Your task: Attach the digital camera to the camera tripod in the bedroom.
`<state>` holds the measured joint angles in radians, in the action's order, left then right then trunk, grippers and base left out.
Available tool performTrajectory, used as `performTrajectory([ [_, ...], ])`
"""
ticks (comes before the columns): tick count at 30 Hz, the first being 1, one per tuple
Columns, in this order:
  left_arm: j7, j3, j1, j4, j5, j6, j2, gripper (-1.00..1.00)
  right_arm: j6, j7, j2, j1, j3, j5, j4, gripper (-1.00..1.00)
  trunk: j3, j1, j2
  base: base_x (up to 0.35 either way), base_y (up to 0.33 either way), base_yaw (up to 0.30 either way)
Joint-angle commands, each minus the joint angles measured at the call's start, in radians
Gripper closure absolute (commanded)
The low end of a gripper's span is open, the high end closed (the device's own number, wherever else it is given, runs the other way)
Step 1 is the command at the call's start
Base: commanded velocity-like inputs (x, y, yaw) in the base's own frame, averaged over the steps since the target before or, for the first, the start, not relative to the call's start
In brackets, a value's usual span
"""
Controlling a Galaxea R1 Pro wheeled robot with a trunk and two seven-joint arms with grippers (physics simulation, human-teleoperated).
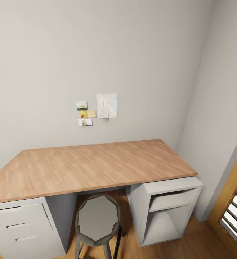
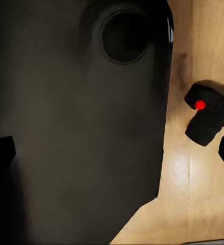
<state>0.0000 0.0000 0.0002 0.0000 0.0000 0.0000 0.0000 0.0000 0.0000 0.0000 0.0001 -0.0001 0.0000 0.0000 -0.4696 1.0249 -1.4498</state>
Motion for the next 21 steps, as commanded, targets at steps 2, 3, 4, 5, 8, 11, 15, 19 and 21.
performTrajectory([
  [2, -0.002, 0.001, 0.011, -0.005, -0.002, 0.0, 0.011, -1.0, 0.005, 0.01, 0.011, -0.012, 0.011, 0.0, -0.012, -1.0, 0.0, 0.0, 0.0, 0.0, 0.0, 0.0],
  [3, -0.001, 0.0, 0.017, -0.005, -0.002, -0.001, 0.017, -1.0, 0.004, 0.008, 0.015, -0.017, 0.009, 0.0, -0.017, -1.0, 0.0, 0.0, 0.0, 0.0, 0.0, 0.0],
  [4, -0.001, 0.0, 0.023, -0.005, -0.002, -0.001, 0.023, -1.0, 0.004, 0.008, 0.015, -0.023, 0.009, 0.0, -0.023, -1.0, 0.0, 0.0, 0.0, 0.0, 0.0, 0.0],
  [5, -0.001, 0.0, 0.023, -0.005, -0.002, -0.001, 0.028, -1.0, 0.004, 0.008, 0.015, -0.029, 0.009, 0.0, -0.029, -1.0, 0.0, 0.0, 0.0, 0.0, 0.0, 0.0],
  [8, -0.001, 0.0, 0.023, -0.005, -0.002, -0.001, 0.036, -1.0, 0.004, 0.008, 0.015, -0.045, 0.009, 0.0, -0.046, -1.0, 0.0, 0.0, 0.0, 0.0, 0.0, 0.0],
  [11, -0.001, 0.0, 0.023, -0.005, -0.002, -0.001, 0.036, -1.0, 0.004, 0.008, 0.015, -0.045, 0.009, 0.0, -0.047, -1.0, 0.0, 0.0, 0.0, 0.0, 0.0, 0.0],
  [15, -0.001, 0.0, 0.023, -0.005, -0.002, -0.001, 0.036, -1.0, 0.004, 0.008, 0.015, -0.045, 0.009, 0.0, -0.047, -1.0, 0.0, 0.0, 0.0, 0.0, 0.0, 0.0],
  [19, -0.001, 0.0, 0.023, -0.005, -0.002, -0.001, 0.036, -1.0, 0.004, 0.008, 0.015, -0.045, 0.009, 0.0, -0.047, -1.0, 0.0, 0.0, 0.0, 0.0, 0.0, 0.0],
  [21, -0.001, 0.0, 0.023, -0.005, -0.002, -0.001, 0.036, -1.0, 0.004, 0.008, 0.015, -0.045, 0.009, 0.0, -0.047, -1.0, 0.0, 0.0, 0.0, 0.0, 0.0, 0.0],
])
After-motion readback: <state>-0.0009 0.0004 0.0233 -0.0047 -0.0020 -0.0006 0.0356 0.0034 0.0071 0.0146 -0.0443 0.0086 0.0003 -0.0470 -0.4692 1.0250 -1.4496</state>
